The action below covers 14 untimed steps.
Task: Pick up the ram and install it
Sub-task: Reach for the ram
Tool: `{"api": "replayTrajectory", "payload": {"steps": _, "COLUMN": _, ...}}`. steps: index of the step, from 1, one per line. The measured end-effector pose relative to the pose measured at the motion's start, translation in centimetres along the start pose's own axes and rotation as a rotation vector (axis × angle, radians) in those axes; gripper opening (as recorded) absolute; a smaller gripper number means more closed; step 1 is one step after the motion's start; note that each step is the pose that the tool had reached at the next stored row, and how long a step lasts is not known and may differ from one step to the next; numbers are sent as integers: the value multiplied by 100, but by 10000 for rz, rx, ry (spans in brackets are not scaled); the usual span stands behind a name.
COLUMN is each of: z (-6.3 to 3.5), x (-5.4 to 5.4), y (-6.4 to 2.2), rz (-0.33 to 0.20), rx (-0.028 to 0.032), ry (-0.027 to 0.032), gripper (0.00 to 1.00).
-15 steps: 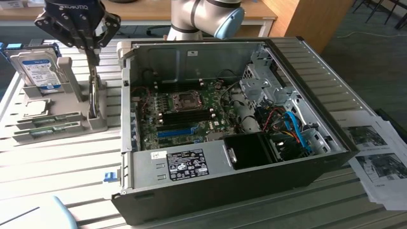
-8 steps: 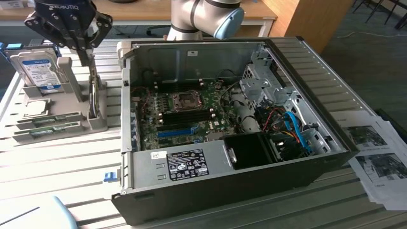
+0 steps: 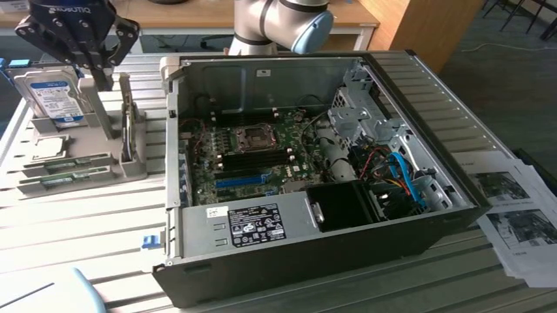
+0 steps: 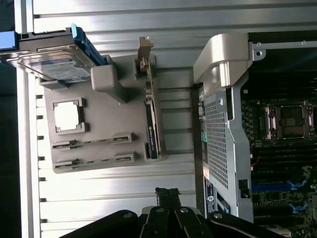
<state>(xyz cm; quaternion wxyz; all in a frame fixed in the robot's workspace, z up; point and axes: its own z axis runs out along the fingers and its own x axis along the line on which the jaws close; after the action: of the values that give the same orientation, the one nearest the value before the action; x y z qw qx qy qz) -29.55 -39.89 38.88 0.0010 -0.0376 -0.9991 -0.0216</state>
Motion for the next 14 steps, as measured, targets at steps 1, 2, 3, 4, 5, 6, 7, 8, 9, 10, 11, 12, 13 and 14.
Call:
{"api": "replayTrajectory", "payload": {"steps": 1, "z": 1, "x": 23, "y": -2, "rz": 1, "rx": 0, "ry": 3, "gripper": 9}}
{"api": "replayTrajectory", "payload": {"steps": 2, "z": 1, "x": 45, "y": -3, "rz": 1, "rx": 0, "ry": 6, "gripper": 9}}
{"api": "replayTrajectory", "payload": {"steps": 3, "z": 2, "x": 66, "y": -5, "rz": 2, "rx": 0, "ry": 9, "gripper": 9}}
{"api": "replayTrajectory", "payload": {"steps": 4, "z": 2, "x": 87, "y": -6, "rz": 2, "rx": 0, "ry": 13, "gripper": 9}}
{"api": "replayTrajectory", "payload": {"steps": 5, "z": 3, "x": 109, "y": -8, "rz": 3, "rx": 1, "ry": 17, "gripper": 9}}
{"api": "replayTrajectory", "payload": {"steps": 6, "z": 3, "x": 130, "y": -10, "rz": 3, "rx": 1, "ry": 20, "gripper": 9}}
{"api": "replayTrajectory", "payload": {"steps": 7, "z": 3, "x": 153, "y": -11, "rz": 3, "rx": 2, "ry": 24, "gripper": 9}}
{"api": "replayTrajectory", "payload": {"steps": 8, "z": 4, "x": 174, "y": -13, "rz": 2, "rx": 2, "ry": 27, "gripper": 9}}
{"api": "replayTrajectory", "payload": {"steps": 9, "z": 4, "x": 195, "y": -15, "rz": 2, "rx": 3, "ry": 31, "gripper": 9}}
{"api": "replayTrajectory", "payload": {"steps": 10, "z": 4, "x": 217, "y": -17, "rz": 2, "rx": 3, "ry": 34, "gripper": 9}}
{"api": "replayTrajectory", "payload": {"steps": 11, "z": 5, "x": 238, "y": -18, "rz": 2, "rx": 2, "ry": 37, "gripper": 9}}
{"api": "replayTrajectory", "payload": {"steps": 12, "z": 5, "x": 259, "y": -20, "rz": 3, "rx": 2, "ry": 41, "gripper": 9}}
{"api": "replayTrajectory", "payload": {"steps": 13, "z": 6, "x": 283, "y": -21, "rz": 2, "rx": 3, "ry": 44, "gripper": 9}}
{"api": "replayTrajectory", "payload": {"steps": 14, "z": 6, "x": 304, "y": -23, "rz": 3, "rx": 3, "ry": 47, "gripper": 9}}
